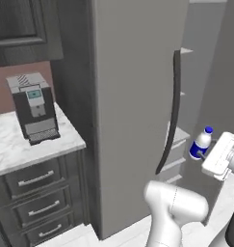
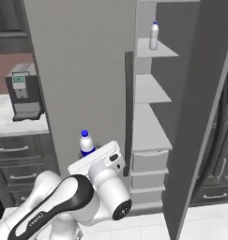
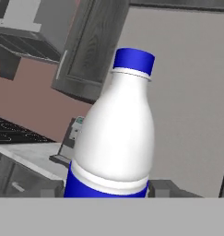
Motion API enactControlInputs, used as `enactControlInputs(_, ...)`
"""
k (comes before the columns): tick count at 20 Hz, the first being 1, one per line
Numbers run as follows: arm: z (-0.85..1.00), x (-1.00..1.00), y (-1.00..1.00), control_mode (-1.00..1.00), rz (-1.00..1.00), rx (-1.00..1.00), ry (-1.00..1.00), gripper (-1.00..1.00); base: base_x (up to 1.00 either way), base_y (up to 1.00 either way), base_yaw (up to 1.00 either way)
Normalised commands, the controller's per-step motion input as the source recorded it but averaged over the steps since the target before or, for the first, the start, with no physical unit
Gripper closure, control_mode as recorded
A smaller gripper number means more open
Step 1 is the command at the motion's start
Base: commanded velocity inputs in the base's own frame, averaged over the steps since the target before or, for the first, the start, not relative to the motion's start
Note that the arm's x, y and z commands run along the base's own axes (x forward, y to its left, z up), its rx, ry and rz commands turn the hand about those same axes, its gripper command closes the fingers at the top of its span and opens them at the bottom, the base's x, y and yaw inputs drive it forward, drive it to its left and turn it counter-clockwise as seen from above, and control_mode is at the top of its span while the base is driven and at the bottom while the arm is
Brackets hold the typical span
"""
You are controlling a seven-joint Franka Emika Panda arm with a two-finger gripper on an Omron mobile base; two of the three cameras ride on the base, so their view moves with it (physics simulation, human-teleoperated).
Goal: Take the bottled waters from the counter and place them in the freezer to freeze. Close the freezer door after placing the bottles.
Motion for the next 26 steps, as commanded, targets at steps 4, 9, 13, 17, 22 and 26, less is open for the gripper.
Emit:
enactControlInputs(4, 0.00, 0.00, 0.00, 1.00, 0.00, 0.00, 0.00, 1.00, 0.00, -0.15, 0.43)
enactControlInputs(9, 0.00, 0.00, 0.00, 1.00, 0.00, 0.00, 0.00, 1.00, 0.01, -0.44, 0.45)
enactControlInputs(13, 0.00, 0.00, 0.00, 1.00, 0.00, 0.00, 0.00, 1.00, 0.03, -0.43, 0.50)
enactControlInputs(17, 0.00, 0.00, 0.00, 1.00, 0.00, 0.00, 0.00, 1.00, -0.02, -0.36, 0.50)
enactControlInputs(22, 0.00, 0.00, 0.00, 1.00, 0.00, 0.00, 0.00, 1.00, -0.12, -0.38, 0.49)
enactControlInputs(26, 0.00, 0.00, 0.00, 1.00, 0.00, 0.00, 0.00, 1.00, -0.01, -0.34, 0.32)
